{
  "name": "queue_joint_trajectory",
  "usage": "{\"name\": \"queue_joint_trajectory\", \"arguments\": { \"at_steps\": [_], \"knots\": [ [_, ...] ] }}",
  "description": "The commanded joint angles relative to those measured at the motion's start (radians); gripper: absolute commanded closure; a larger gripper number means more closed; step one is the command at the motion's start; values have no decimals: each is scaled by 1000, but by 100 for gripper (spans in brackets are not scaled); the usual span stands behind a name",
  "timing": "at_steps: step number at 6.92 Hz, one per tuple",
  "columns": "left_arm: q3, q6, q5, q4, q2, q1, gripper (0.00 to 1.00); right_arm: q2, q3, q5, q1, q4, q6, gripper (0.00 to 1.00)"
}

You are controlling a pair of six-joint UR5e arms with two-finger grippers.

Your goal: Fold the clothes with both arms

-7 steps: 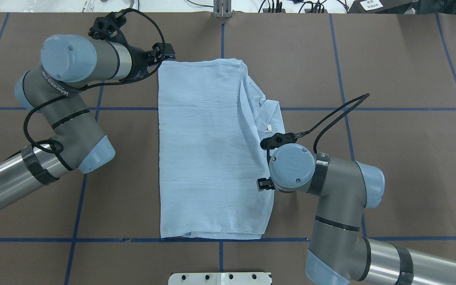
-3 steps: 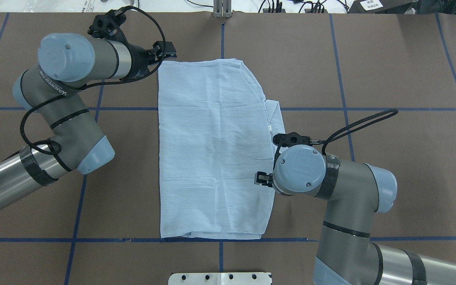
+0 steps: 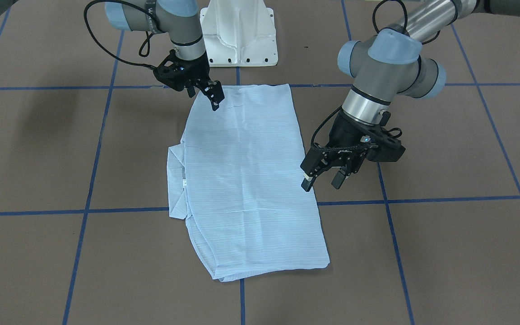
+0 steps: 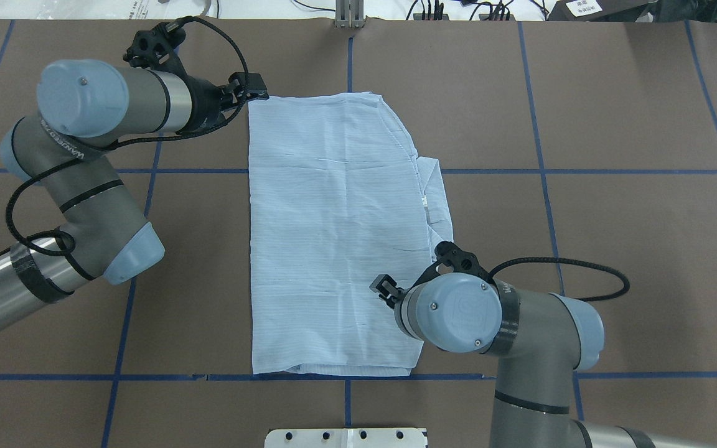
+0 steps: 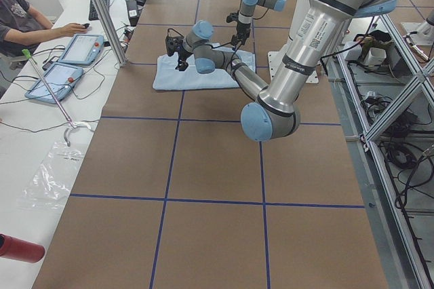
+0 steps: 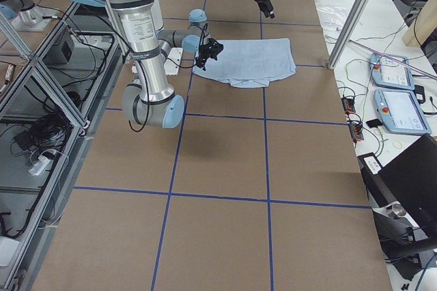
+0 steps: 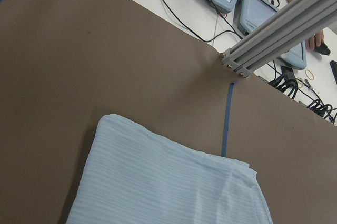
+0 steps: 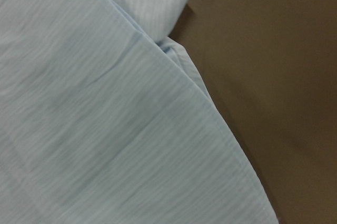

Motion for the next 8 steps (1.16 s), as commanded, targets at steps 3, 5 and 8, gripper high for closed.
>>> {"name": "queue_joint_trajectory", "arguments": {
  "at_steps": [3, 5, 8],
  "knots": [
    [-14, 0, -4, -12, 26, 2, 0, -2, -8, -71, -104, -26, 377, 9],
    [-12, 0, 2, -14, 26, 6, 0, -3, -12, -71, -104, -51, 384, 10],
    [-11, 0, 7, -14, 26, 8, 0, -5, -13, -68, -116, -59, 389, 12]
  ]
}}
